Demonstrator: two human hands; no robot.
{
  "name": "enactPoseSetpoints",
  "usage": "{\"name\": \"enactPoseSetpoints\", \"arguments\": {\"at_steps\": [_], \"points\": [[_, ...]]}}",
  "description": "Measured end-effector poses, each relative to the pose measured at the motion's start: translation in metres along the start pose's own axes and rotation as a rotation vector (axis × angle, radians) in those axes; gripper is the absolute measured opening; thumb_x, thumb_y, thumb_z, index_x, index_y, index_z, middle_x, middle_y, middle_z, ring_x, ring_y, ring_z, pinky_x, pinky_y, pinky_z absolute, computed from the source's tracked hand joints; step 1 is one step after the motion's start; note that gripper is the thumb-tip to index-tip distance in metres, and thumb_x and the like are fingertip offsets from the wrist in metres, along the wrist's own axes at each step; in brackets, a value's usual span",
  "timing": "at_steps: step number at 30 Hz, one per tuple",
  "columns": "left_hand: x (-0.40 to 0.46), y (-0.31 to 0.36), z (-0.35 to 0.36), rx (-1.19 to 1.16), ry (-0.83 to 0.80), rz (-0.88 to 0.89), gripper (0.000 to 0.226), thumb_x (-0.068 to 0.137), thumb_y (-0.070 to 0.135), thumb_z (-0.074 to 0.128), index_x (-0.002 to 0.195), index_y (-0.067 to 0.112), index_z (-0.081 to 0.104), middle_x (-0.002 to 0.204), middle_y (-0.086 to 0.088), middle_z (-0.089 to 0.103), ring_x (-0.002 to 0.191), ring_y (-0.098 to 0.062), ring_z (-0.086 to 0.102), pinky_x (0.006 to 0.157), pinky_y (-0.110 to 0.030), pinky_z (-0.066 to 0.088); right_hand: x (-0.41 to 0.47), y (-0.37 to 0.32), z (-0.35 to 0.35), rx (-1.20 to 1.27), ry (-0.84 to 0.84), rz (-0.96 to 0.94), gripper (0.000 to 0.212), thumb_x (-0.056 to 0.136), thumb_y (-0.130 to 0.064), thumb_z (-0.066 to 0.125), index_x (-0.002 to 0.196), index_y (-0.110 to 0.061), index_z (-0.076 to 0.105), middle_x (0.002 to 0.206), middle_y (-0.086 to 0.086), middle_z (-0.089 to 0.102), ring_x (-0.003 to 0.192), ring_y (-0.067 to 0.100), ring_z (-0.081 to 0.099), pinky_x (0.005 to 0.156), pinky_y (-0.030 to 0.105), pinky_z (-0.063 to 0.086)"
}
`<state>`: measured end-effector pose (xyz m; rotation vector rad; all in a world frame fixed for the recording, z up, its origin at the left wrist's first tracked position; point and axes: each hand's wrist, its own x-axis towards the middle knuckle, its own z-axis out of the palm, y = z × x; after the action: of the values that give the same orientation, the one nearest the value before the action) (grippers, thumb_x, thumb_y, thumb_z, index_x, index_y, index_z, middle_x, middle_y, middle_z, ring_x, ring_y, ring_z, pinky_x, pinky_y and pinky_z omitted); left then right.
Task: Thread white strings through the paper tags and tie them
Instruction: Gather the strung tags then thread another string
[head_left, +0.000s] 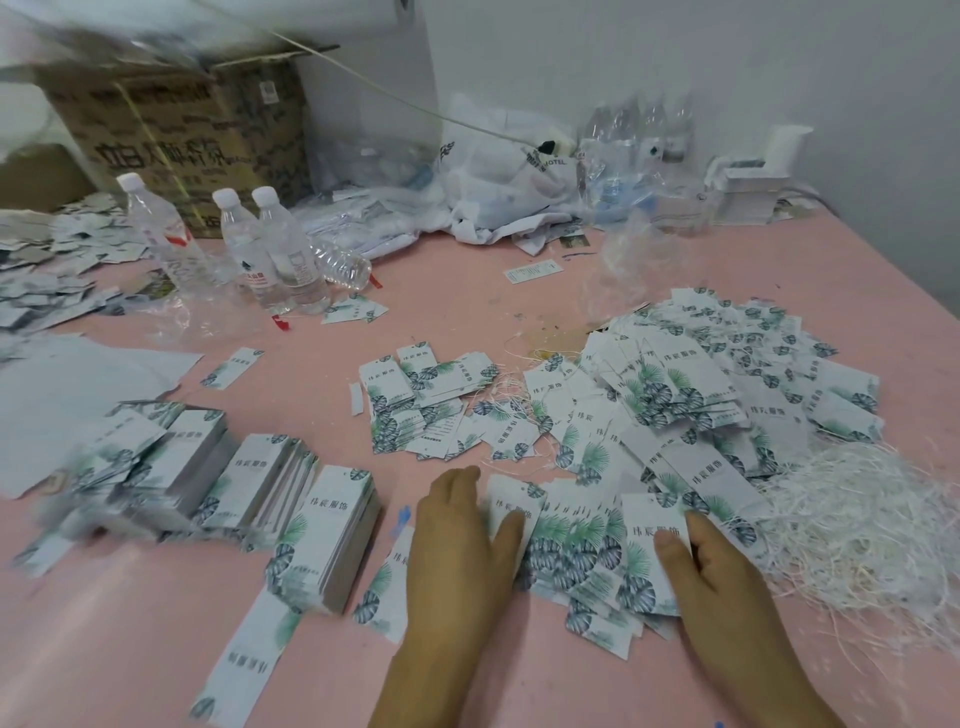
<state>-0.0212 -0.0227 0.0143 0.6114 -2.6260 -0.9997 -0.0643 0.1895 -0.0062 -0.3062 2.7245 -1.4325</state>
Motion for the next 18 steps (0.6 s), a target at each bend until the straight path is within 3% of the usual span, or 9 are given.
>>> {"name": "enactPoseSetpoints", "arguments": {"at_steps": [2,6,9,11,13,15,18], "points": [[0.002,-0.002,-0.024,0.027,0.088,0.029,0.058,0.092,0.035,0.063,0.143,0.019,0.043,0.143,0.001,0.046,0.126,-0.017,0.046,0.102,-0.031,0.039,0.001,-0.002,-0.001,0.019,0.008,-0.009,0.039,0.086,-0.059,0.033,0.086,-0.025,0.051,0.073,0.017,0.059,0.060,0.027,0.051,0.055,0.033,0.038],[0.018,-0.025,-0.079,0.235,0.220,-0.052,0.062,0.087,0.026,0.070,0.141,0.006,0.047,0.138,-0.016,0.053,0.125,-0.036,0.048,0.102,-0.047,0.040,0.001,-0.002,-0.001,0.018,0.003,-0.025,0.028,0.094,-0.048,0.039,0.077,-0.026,0.044,0.058,0.001,0.040,0.049,0.005,0.031,0.051,0.031,0.029],[0.029,-0.052,-0.106,0.264,0.067,-0.257,0.055,0.090,0.028,0.065,0.136,0.006,0.046,0.126,-0.016,0.058,0.114,-0.037,0.053,0.088,-0.044,0.042,0.002,-0.001,-0.001,0.013,-0.007,-0.017,0.028,0.097,-0.042,0.042,0.079,-0.020,0.046,0.066,0.016,0.050,0.052,0.008,0.035,0.052,0.031,0.031],[0.031,-0.064,-0.109,0.251,-0.055,-0.350,0.025,0.092,0.029,0.059,0.106,0.009,0.053,0.092,-0.006,0.058,0.082,-0.028,0.056,0.068,-0.035,0.039,0.001,-0.001,-0.001,0.010,-0.007,-0.018,0.028,0.097,-0.040,0.043,0.079,-0.019,0.047,0.068,0.018,0.052,0.053,0.011,0.037,0.052,0.032,0.032],[0.033,-0.071,-0.103,0.241,-0.116,-0.376,0.027,0.094,0.031,0.057,0.077,0.013,0.045,0.067,0.000,0.047,0.061,-0.019,0.045,0.056,-0.032,0.031,0.001,-0.002,-0.001,0.015,-0.003,-0.026,0.027,0.098,-0.038,0.044,0.078,-0.020,0.047,0.066,0.016,0.053,0.053,0.011,0.038,0.052,0.032,0.032],[0.034,-0.075,-0.098,0.196,-0.141,-0.376,0.030,0.093,0.033,0.058,0.073,0.015,0.046,0.063,0.001,0.050,0.057,-0.015,0.047,0.053,-0.028,0.031,0.001,-0.001,-0.002,0.014,0.004,-0.037,0.027,0.098,-0.035,0.045,0.076,-0.020,0.047,0.060,0.010,0.049,0.052,0.009,0.035,0.051,0.032,0.030],[0.037,-0.076,-0.096,0.140,-0.160,-0.346,0.021,0.092,0.035,0.061,0.084,0.015,0.056,0.074,0.000,0.062,0.064,-0.009,0.056,0.054,-0.024,0.036,0.001,0.000,-0.003,0.016,0.001,-0.032,0.027,0.099,-0.033,0.045,0.076,-0.019,0.048,0.057,0.004,0.043,0.050,0.006,0.031,0.051,0.032,0.029]]}}
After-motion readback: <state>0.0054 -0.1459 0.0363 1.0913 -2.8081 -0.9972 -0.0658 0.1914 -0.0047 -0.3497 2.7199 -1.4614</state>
